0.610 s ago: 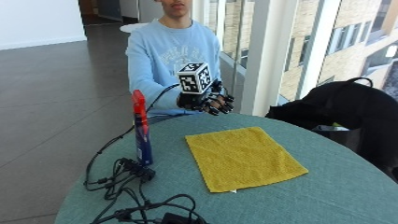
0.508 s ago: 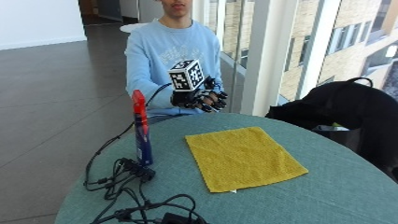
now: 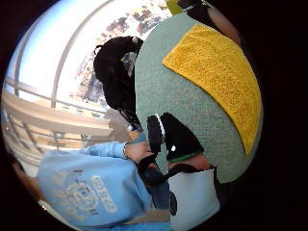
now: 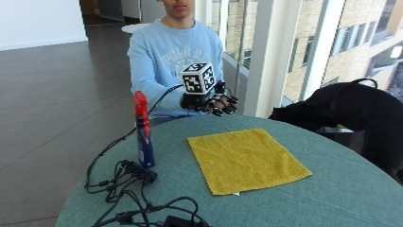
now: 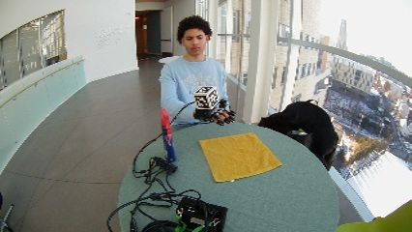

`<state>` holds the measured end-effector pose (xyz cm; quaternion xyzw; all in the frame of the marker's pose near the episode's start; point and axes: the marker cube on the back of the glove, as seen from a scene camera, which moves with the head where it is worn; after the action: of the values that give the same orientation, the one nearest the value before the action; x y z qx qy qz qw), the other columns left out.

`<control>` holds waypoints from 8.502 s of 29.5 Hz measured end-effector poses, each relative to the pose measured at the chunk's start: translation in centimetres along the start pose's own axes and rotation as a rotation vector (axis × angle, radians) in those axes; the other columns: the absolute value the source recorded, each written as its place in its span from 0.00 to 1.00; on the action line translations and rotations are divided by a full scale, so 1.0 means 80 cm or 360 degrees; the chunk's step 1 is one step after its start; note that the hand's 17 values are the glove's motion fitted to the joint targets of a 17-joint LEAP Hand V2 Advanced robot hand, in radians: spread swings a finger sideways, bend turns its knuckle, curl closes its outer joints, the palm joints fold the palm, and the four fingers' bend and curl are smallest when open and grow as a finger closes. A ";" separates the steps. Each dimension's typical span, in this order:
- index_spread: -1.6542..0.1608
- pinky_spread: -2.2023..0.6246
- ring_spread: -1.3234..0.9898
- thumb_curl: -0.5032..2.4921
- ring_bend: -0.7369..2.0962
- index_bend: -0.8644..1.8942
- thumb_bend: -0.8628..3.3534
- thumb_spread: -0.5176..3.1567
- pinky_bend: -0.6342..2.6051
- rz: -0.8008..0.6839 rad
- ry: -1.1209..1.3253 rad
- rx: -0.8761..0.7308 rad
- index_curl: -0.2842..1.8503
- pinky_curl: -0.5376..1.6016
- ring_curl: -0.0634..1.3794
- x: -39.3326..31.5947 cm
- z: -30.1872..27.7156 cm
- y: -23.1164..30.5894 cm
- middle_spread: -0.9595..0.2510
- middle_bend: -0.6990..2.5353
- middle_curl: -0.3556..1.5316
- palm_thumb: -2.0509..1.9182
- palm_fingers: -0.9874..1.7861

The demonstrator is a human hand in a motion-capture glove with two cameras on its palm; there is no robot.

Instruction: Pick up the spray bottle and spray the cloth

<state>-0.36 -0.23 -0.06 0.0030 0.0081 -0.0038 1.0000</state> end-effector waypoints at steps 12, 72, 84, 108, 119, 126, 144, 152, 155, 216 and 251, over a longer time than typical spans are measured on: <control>0.68 0.85 0.57 0.25 0.35 0.37 0.23 0.43 0.25 0.0030 -0.0059 0.0074 0.25 0.36 0.19 -0.007 -0.018 0.020 0.73 0.32 0.34 0.65 0.52; 0.72 0.86 0.57 0.28 0.42 0.35 0.20 0.40 0.34 0.1183 -0.1137 0.1094 0.21 0.43 0.27 0.308 -0.046 0.160 0.73 0.31 0.39 0.70 0.61; 0.74 0.80 0.53 0.32 0.45 0.36 0.22 0.38 0.33 0.1161 -0.0881 0.1247 0.25 0.43 0.30 0.308 -0.053 0.153 0.70 0.29 0.39 0.76 0.73; 0.76 0.75 0.52 0.35 0.44 0.36 0.20 0.33 0.34 0.0774 -0.0482 0.0488 0.27 0.43 0.31 0.245 -0.151 0.030 0.68 0.28 0.41 0.77 0.77; 0.77 0.74 0.52 0.37 0.45 0.36 0.20 0.31 0.34 0.0726 -0.0345 -0.0001 0.28 0.43 0.31 0.220 -0.142 -0.010 0.68 0.28 0.41 0.77 0.78; 0.77 0.74 0.51 0.37 0.46 0.36 0.20 0.31 0.35 0.0740 -0.0300 -0.0097 0.28 0.43 0.31 0.224 -0.141 -0.016 0.68 0.28 0.42 0.77 0.79; 0.78 0.73 0.51 0.38 0.46 0.36 0.20 0.29 0.35 0.0752 -0.0258 -0.0237 0.29 0.43 0.31 0.219 -0.127 -0.013 0.68 0.28 0.42 0.76 0.79; 0.78 0.73 0.51 0.39 0.46 0.36 0.20 0.29 0.35 0.0732 -0.0258 -0.0228 0.29 0.43 0.31 0.220 -0.131 -0.015 0.68 0.28 0.42 0.76 0.79; 0.78 0.73 0.51 0.39 0.46 0.36 0.20 0.29 0.35 0.0725 -0.0255 -0.0226 0.29 0.43 0.31 0.219 -0.129 -0.015 0.68 0.28 0.42 0.76 0.79; 0.76 0.75 0.52 0.39 0.45 0.36 0.20 0.32 0.34 0.0202 -0.1358 0.0391 0.30 0.42 0.30 -0.077 0.064 -0.318 0.67 0.27 0.42 0.76 0.76; 0.73 0.78 0.52 0.36 0.44 0.32 0.20 0.38 0.33 -0.0009 -0.1153 0.0376 0.26 0.43 0.31 -0.056 0.035 -0.267 0.67 0.28 0.41 0.76 0.64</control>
<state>-4.96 -21.59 2.68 0.1168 -0.3466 -0.0084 0.9307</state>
